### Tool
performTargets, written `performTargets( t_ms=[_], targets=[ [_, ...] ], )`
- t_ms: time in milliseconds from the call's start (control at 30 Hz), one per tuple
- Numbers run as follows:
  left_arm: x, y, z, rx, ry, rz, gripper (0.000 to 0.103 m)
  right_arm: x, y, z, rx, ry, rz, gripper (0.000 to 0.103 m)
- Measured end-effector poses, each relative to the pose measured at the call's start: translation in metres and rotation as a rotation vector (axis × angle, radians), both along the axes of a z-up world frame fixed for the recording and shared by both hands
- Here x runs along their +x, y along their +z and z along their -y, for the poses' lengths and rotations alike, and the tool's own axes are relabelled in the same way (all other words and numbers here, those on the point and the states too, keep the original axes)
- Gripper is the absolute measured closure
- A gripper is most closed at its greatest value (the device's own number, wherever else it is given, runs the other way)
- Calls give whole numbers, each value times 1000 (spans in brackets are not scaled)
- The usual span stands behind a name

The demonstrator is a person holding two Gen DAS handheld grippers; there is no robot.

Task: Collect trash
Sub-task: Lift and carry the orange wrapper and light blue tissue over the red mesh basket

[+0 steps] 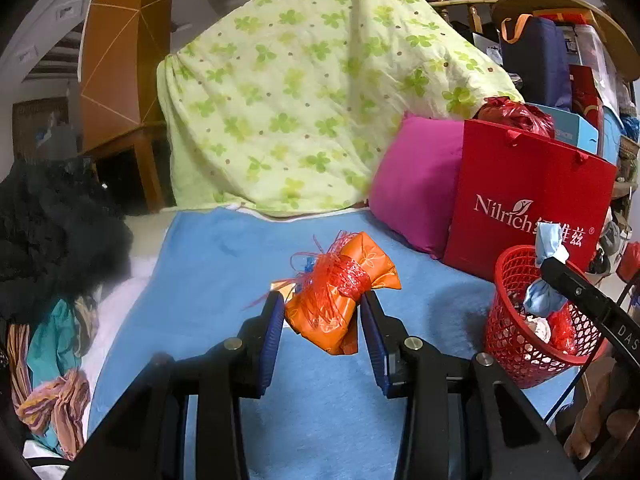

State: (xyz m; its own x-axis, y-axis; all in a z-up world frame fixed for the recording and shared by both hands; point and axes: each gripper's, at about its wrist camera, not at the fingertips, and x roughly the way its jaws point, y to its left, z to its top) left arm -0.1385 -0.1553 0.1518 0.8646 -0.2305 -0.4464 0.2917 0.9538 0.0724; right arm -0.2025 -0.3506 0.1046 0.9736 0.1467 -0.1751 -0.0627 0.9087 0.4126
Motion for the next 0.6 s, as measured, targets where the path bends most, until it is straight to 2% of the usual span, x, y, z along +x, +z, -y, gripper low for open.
performTargets(
  t_ms=[600],
  targets=[
    [-9, 8, 31, 22, -46, 25, 62, -14, 0, 20, 25, -39, 26, 69]
  ],
)
